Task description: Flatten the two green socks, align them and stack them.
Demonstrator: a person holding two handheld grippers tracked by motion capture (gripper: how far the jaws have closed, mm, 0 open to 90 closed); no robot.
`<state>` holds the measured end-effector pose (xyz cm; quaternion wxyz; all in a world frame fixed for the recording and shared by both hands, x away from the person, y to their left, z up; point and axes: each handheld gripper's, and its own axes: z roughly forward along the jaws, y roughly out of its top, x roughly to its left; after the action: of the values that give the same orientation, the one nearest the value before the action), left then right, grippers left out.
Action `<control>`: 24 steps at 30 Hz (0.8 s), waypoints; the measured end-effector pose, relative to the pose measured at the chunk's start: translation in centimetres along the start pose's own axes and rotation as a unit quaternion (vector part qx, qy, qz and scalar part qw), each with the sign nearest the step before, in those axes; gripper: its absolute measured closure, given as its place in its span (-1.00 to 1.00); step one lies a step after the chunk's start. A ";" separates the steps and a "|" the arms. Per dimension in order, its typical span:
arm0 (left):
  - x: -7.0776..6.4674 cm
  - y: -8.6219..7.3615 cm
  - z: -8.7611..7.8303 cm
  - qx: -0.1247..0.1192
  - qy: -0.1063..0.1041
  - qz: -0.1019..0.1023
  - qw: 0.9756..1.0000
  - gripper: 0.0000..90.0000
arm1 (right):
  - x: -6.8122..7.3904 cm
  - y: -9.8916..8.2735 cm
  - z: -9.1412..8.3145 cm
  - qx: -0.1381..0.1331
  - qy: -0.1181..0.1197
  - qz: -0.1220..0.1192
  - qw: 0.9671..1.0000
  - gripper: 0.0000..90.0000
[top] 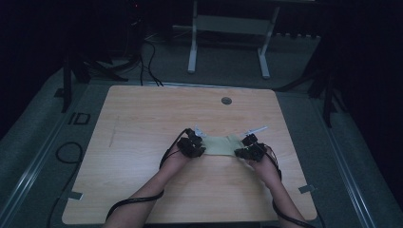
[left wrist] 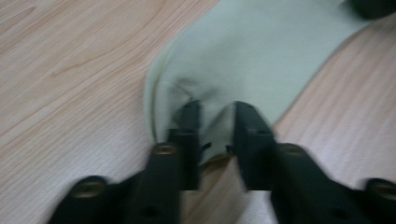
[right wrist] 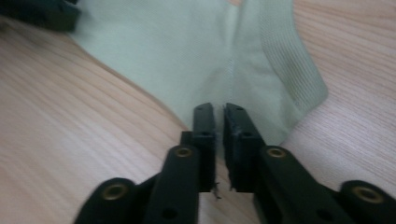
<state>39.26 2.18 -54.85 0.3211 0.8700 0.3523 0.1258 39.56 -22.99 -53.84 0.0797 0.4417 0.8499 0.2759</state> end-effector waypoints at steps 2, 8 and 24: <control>-0.3 0.1 -0.6 -0.009 -0.007 0.004 1.000 0.12 | 0.2 0.2 -0.5 -0.010 -0.003 -0.002 1.000 0.59; -0.7 0.3 -2.8 -0.034 -0.037 -0.005 0.999 -0.26 | 0.5 0.6 -2.6 -0.066 0.022 0.012 0.998 0.00; -0.5 -2.4 -4.8 -0.062 -0.011 -0.021 0.998 -0.77 | 0.4 -1.1 -3.4 -0.087 0.027 -0.015 0.996 -0.59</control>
<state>35.50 5.38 -52.72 0.3804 0.8423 0.3586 0.1314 37.28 -24.56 -51.52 0.0986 0.4129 0.8310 0.3595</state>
